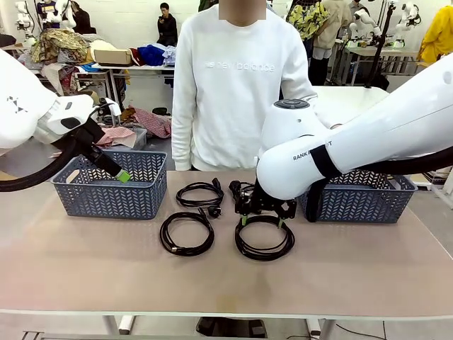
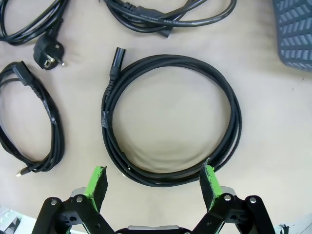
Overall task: Organize the cables according to human instructions.
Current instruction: Pick up a bundle of cables and place it in the basket indicated by the human.
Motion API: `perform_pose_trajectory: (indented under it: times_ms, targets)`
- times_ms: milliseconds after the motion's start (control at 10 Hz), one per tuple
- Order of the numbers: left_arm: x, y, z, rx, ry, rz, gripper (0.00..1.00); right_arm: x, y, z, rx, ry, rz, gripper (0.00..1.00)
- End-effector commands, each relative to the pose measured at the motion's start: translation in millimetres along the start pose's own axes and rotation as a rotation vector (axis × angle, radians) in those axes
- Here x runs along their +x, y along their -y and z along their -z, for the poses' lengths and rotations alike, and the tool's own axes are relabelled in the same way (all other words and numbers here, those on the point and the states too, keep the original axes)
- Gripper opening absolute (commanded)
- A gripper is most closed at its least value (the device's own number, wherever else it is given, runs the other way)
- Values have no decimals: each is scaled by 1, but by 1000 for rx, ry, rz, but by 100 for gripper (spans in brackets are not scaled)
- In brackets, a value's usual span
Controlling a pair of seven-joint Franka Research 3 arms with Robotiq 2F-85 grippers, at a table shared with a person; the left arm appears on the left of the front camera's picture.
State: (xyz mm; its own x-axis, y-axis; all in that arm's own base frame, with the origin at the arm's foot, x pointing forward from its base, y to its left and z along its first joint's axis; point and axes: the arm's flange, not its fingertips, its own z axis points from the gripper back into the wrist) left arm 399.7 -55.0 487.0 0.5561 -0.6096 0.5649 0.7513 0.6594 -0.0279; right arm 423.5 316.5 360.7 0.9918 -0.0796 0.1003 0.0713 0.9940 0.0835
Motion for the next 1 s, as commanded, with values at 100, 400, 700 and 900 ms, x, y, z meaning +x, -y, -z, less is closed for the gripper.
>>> perform_pose_trajectory:
  times_ms: [100, 400, 700, 900]
  targets:
    - [-2, -3, 1, -18, 13, 8, 100, 12, -21, 14, -21, -33, 14, 100]
    - [-2, -3, 1, -18, 13, 8, 100, 22, -36, 27, -63, -52, 23, 100]
    - [-2, -3, 1, -18, 13, 8, 100, 31, -49, 40, -109, -64, 27, 100]
    - [-2, -3, 1, -18, 13, 8, 100, 34, -54, 46, -125, -68, 15, 100]
